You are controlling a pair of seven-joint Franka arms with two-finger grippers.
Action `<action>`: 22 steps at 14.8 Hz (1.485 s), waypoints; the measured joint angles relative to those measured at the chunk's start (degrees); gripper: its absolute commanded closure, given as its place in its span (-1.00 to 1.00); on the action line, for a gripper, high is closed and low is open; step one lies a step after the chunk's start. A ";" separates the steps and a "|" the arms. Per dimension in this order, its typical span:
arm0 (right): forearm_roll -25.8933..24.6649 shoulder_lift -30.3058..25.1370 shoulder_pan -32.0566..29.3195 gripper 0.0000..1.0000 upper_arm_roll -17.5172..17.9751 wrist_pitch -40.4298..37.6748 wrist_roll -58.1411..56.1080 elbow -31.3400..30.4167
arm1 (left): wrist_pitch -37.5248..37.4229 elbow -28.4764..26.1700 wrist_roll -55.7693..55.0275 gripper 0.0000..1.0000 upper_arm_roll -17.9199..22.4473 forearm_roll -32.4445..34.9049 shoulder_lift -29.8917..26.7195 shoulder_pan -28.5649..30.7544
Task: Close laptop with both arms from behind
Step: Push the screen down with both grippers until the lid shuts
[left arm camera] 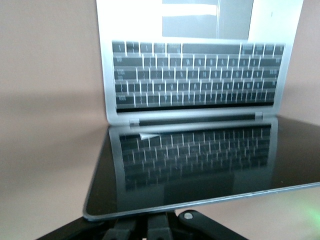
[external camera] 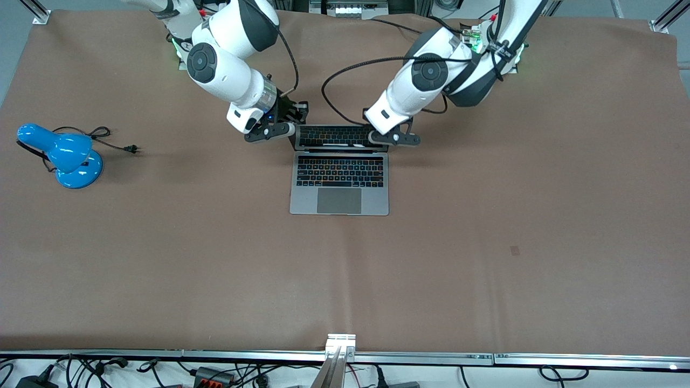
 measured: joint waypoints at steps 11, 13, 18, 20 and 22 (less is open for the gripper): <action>-8.12 14.32 -3.16 1.00 -1.02 4.44 -0.03 11.63 | 0.08 16.12 -0.88 1.00 4.59 9.43 18.98 0.04; -8.76 17.36 -3.37 1.00 -1.57 4.71 -0.03 13.95 | 0.09 18.07 -0.89 1.00 4.76 10.35 21.82 0.00; -11.11 27.24 -3.55 1.00 -2.20 5.16 -0.20 20.12 | 0.14 20.80 -0.96 1.00 5.65 13.86 26.99 -0.85; -11.15 30.89 -3.37 1.00 -2.14 5.41 -0.20 22.53 | 0.89 21.57 -0.97 1.00 5.90 14.83 28.63 -1.21; -11.16 32.60 -3.24 1.00 -2.09 5.45 -0.21 23.90 | 1.35 22.00 -0.97 1.00 6.01 15.01 29.48 -1.39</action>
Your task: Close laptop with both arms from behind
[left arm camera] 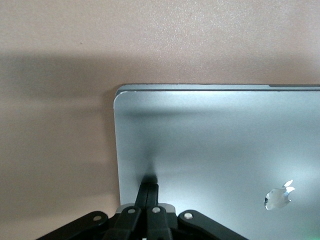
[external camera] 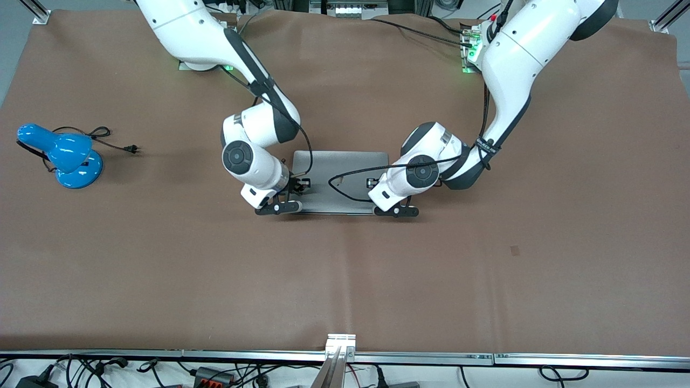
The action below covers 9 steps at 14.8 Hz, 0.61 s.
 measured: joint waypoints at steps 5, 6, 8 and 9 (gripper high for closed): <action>-0.01 1.10 0.40 1.00 0.03 0.00 0.00 0.51 | -0.08 0.78 -0.63 1.00 0.30 0.01 0.20 0.02; -0.12 1.29 0.47 1.00 0.03 -0.06 0.00 0.75 | -1.09 1.48 -1.04 1.00 0.32 0.02 -0.26 0.18; -0.18 1.40 0.74 1.00 0.04 -0.09 0.00 0.98 | -6.42 3.29 -1.36 1.00 0.33 0.04 -2.86 0.77; -0.18 1.47 0.91 1.00 0.05 -0.09 0.00 1.13 | -9.69 3.94 -1.43 1.00 0.32 0.05 -4.98 1.27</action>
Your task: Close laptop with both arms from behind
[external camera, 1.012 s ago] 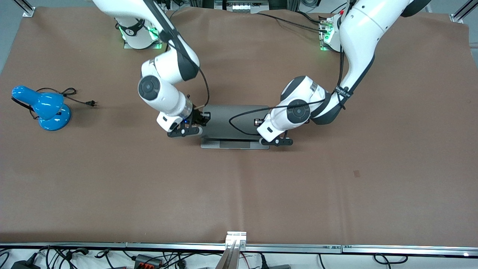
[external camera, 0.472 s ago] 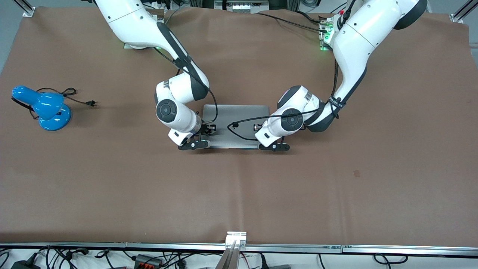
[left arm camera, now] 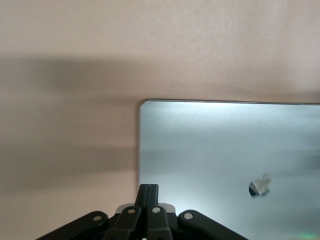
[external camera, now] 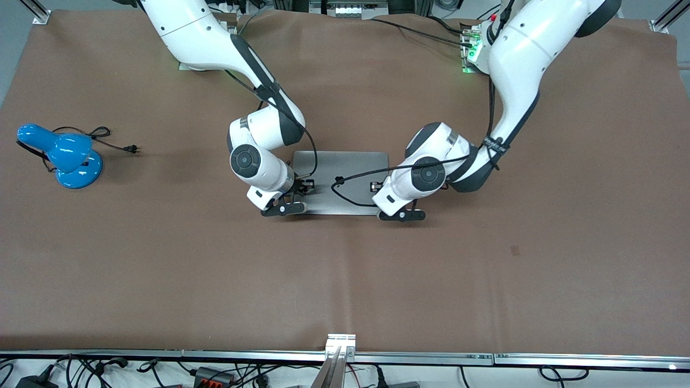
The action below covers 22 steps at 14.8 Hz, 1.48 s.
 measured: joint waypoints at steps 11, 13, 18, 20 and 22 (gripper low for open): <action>-8.07 -11.03 -0.21 1.00 -10.03 -21.29 -2.08 7.64 | -19.08 -0.49 12.55 0.77 -0.23 0.00 -17.22 11.68; -9.03 -13.40 -0.57 1.00 -13.37 -24.59 -7.02 7.76 | -23.34 -0.96 17.46 0.64 0.16 -0.06 -20.22 14.87; -9.13 -13.82 -1.54 -1.00 -20.79 -35.96 -15.27 14.09 | -34.49 -1.58 28.92 -1.00 9.13 -1.90 -31.10 17.79; -9.15 -13.87 -1.56 -1.00 -23.37 -39.07 -15.64 17.57 | -35.53 -2.07 31.64 -1.00 11.57 -2.03 -34.11 17.84; -9.15 -13.87 -1.59 -1.00 -25.04 -40.48 -15.82 19.89 | -35.52 -1.20 33.78 -1.00 12.65 -2.01 -34.73 17.78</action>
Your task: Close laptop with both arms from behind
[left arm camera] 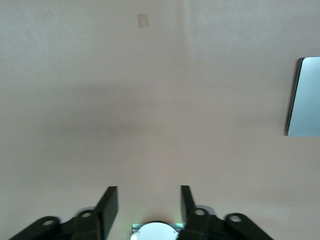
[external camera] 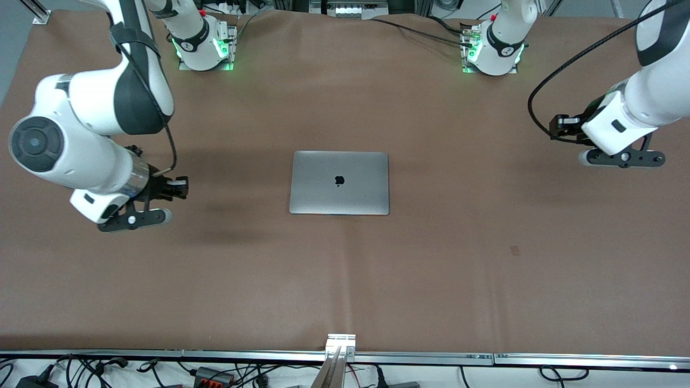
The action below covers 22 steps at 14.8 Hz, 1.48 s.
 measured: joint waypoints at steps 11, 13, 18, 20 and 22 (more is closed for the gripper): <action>-0.02 -0.12 -8.85 -1.00 0.59 -4.20 0.00 7.07 | 11.18 -8.32 0.06 -1.00 3.75 -0.04 -5.89 -2.42; -0.02 -0.55 -16.66 -1.00 7.17 -4.19 0.00 10.29 | 11.28 -8.47 0.02 -1.00 3.82 -0.76 -6.37 -2.43; -3.33 -3.60 -31.94 -1.00 20.85 -3.65 -0.07 11.87 | 11.19 -8.47 -0.11 -1.00 3.81 -1.35 -6.44 -2.64; -5.60 -4.42 -32.80 -1.00 22.91 -3.63 -0.06 10.94 | 11.19 -8.47 -0.15 -1.00 3.81 -1.42 -6.44 -2.65; -7.22 -5.48 -32.74 -1.00 23.78 -3.63 0.06 9.21 | 11.19 -8.47 -0.31 -1.00 3.81 -1.44 -6.44 -2.65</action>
